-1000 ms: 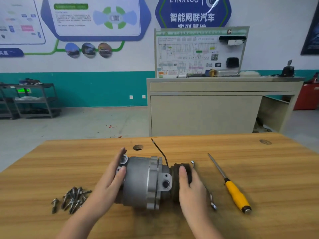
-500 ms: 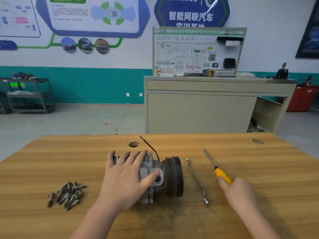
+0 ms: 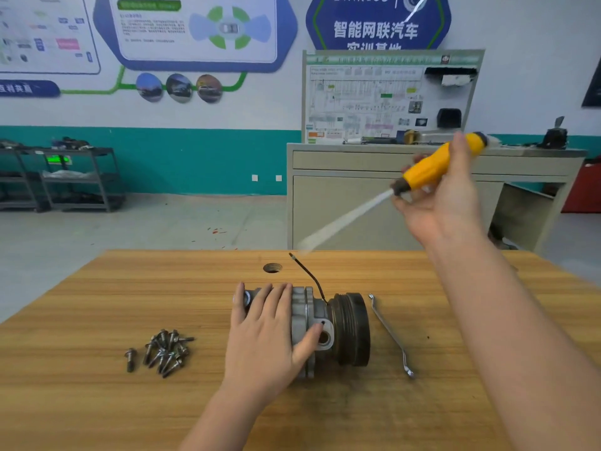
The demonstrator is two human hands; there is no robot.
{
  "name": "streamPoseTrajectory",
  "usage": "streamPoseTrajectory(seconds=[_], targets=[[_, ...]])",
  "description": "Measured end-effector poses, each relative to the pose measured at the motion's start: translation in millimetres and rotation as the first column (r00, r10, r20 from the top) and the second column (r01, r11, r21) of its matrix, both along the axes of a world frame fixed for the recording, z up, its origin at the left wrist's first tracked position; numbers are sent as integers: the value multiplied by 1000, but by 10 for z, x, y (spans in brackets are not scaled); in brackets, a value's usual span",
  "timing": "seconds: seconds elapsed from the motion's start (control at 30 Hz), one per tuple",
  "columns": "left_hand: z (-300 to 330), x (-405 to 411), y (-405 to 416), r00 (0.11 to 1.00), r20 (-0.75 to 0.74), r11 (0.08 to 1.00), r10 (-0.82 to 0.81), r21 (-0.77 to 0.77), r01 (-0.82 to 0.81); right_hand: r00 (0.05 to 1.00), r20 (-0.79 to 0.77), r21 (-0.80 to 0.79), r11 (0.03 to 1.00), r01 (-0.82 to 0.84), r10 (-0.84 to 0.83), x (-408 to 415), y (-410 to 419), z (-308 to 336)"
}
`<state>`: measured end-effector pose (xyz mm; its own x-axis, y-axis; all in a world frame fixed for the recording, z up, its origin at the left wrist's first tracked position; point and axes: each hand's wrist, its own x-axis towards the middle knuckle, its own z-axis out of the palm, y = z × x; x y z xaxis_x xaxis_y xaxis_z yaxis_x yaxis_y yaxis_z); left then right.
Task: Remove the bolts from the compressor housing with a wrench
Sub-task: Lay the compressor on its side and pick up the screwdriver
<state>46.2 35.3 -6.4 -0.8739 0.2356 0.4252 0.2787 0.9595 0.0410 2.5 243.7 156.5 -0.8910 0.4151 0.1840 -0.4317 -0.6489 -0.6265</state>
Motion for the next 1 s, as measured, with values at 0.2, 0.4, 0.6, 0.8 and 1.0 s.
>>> streamPoseTrajectory(seconds=[0.2,0.4,0.6,0.8,1.0], targets=[[-23,-25,-52,999,-9,998,-31,-60,30,1000,23,374,928,5,-14,-255,-440,234],[-46,-40,-49,999,-51,996,-17,-90,12,996,-90,583,810,57,-5,-355,-929,150],[-69,-60,-59,996,-80,997,-25,-74,19,987,-161,618,782,85,20,-305,-1082,187],[-114,-91,-58,991,-126,998,-36,-54,29,976,-219,696,704,145,15,-352,-1184,220],[-89,-90,-56,990,-129,998,-57,-47,52,990,-126,779,625,57,67,-492,-1388,187]])
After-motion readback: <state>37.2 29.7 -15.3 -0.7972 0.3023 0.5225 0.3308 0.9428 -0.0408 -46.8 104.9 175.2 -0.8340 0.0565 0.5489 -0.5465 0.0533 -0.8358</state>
